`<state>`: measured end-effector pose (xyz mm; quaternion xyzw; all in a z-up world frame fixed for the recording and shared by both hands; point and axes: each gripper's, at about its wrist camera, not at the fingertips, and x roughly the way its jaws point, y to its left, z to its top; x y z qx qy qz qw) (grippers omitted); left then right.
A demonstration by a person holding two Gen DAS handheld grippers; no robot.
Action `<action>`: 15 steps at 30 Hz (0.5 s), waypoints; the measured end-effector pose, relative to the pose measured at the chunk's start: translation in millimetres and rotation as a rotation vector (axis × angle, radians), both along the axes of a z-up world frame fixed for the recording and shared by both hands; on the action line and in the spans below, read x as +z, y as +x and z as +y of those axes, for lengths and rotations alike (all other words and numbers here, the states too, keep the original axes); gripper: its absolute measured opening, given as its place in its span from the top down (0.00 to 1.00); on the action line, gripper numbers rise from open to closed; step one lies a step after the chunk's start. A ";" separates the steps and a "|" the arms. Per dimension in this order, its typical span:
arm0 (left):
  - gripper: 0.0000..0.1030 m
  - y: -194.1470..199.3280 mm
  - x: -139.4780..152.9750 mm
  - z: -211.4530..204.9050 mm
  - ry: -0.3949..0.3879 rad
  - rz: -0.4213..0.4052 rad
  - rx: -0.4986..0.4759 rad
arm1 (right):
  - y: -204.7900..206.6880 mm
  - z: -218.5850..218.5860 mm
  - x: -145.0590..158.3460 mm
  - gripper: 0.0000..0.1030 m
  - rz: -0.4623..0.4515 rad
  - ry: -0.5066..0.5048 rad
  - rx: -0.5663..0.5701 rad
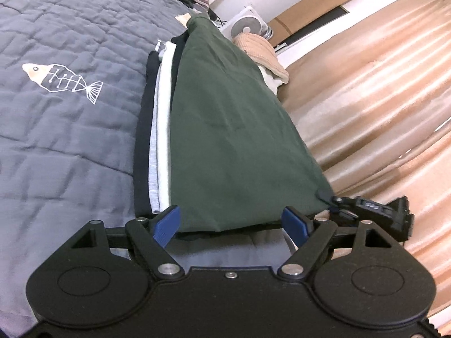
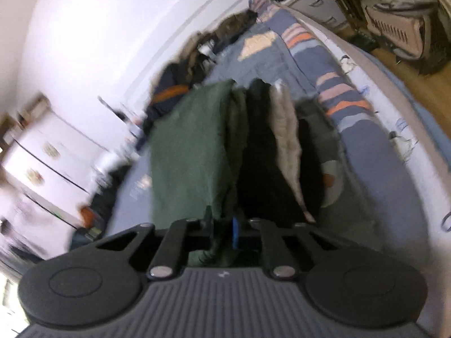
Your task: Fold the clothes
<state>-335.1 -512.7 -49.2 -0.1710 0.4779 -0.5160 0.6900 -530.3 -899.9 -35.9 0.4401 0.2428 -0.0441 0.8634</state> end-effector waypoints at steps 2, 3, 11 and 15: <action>0.24 1.1 1.4 5.6 -0.002 -0.001 0.004 | -5.6 1.9 6.1 0.91 -0.020 0.006 -0.012; 0.24 1.3 2.1 5.8 -0.001 -0.003 0.006 | -8.4 2.8 9.2 0.91 -0.031 0.009 -0.018; 0.24 4.7 -7.0 5.0 0.027 -0.018 0.010 | -6.4 -1.5 -30.7 0.89 0.098 -0.002 -0.039; 0.24 4.2 1.1 0.2 0.031 -0.056 -0.012 | -7.4 -2.3 -22.9 0.86 0.095 -0.024 -0.018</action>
